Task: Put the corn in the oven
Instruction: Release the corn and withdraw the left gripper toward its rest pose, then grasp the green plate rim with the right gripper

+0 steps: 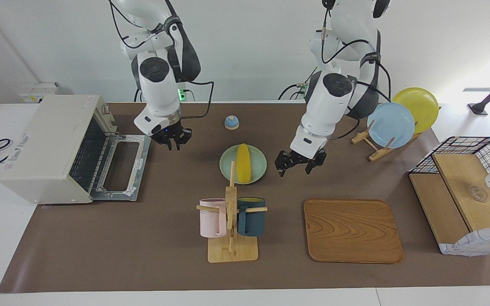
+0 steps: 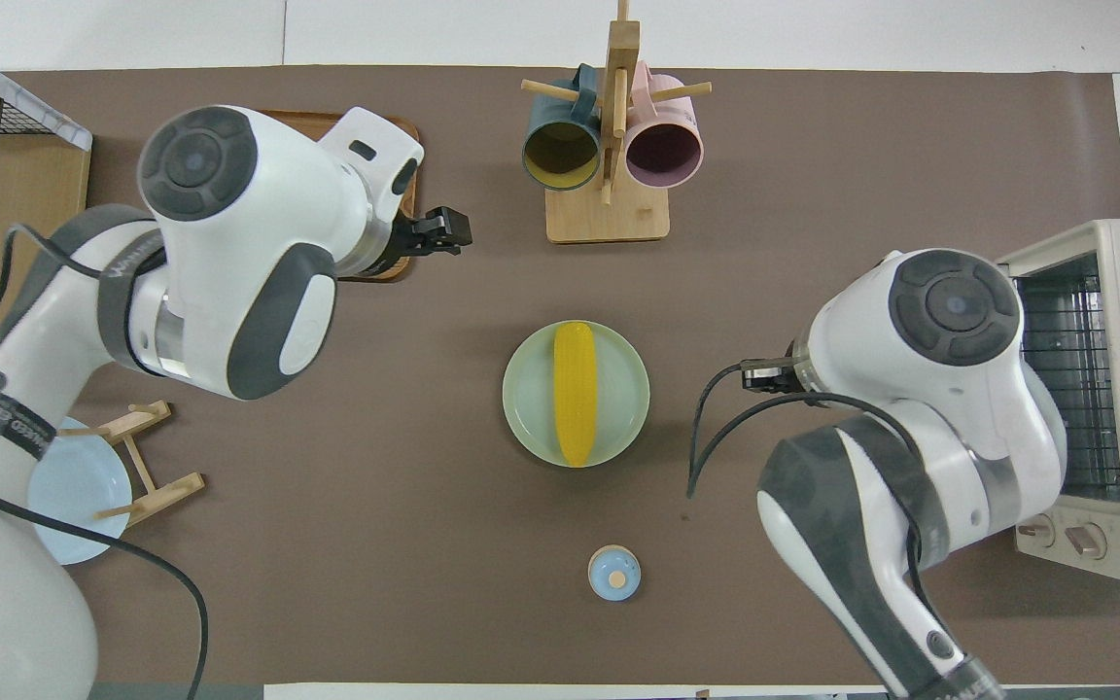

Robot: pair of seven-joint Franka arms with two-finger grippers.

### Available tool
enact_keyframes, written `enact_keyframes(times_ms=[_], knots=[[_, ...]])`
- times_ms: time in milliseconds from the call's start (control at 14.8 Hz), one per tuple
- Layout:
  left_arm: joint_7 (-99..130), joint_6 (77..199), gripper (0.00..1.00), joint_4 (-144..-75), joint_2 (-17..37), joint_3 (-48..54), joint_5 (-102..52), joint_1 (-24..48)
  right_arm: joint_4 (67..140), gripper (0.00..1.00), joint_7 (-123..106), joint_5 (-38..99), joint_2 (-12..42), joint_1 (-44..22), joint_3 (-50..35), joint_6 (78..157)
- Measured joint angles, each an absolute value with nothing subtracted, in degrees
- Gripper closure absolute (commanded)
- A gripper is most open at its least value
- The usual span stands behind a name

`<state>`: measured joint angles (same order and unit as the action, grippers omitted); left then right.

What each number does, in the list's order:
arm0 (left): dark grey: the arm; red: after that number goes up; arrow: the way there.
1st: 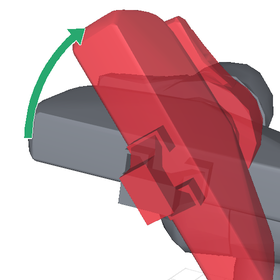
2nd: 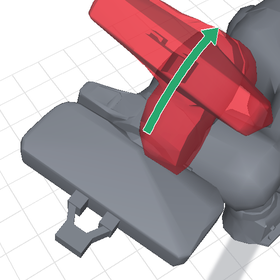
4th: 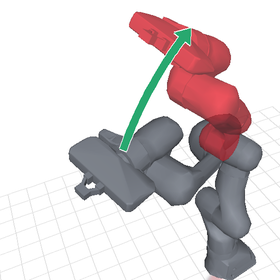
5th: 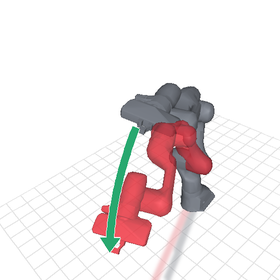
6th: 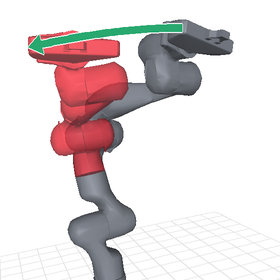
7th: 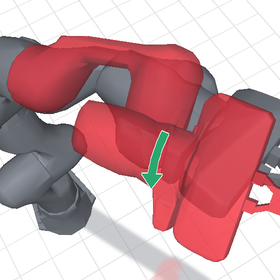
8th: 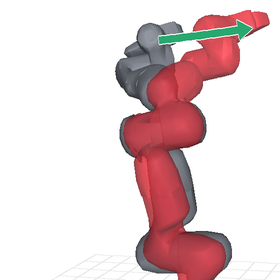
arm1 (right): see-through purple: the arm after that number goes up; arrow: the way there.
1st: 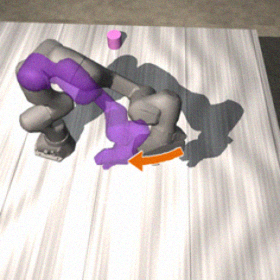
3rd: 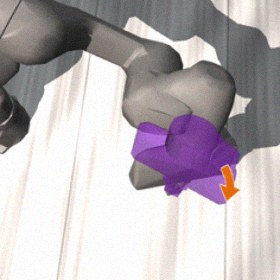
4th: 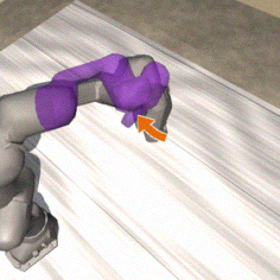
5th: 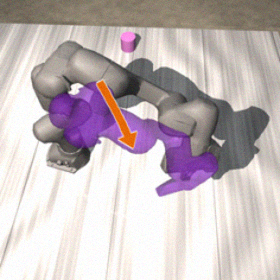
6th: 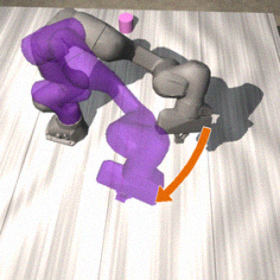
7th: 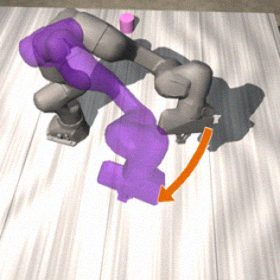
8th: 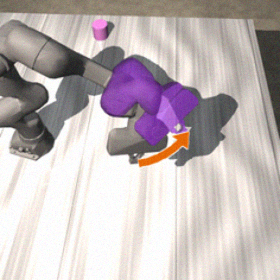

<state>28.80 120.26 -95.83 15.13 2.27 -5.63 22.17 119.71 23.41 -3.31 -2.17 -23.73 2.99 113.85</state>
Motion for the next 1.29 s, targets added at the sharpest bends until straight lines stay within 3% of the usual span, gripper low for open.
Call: enact_keyframes(times_ms=[271,474,1084,1287], knots=[[23.3,114.53,0.0,-91.92,12.41,2.1,-5.61,13.5,119.21,0.38,33.79,-3.12,-3.17,-30.99,0.0,113.09],[20.07,112.7,0.0,-91.23,10.4,2.1,-5.6,8.71,117.84,0.37,35.81,-0.19,-1.63,-33.72,-0.61,117.37],[9.12,102.52,0.0,-91.24,6.77,2.14,-2.52,4.2,101.66,0.38,43.94,-0.47,18.31,-43.31,-1.37,124.17],[8.35,99.36,0.0,-91.42,5.0,2.15,-0.51,4.03,98.76,0.58,44.68,-6.32,24.34,-45.13,-1.4,127.16]])
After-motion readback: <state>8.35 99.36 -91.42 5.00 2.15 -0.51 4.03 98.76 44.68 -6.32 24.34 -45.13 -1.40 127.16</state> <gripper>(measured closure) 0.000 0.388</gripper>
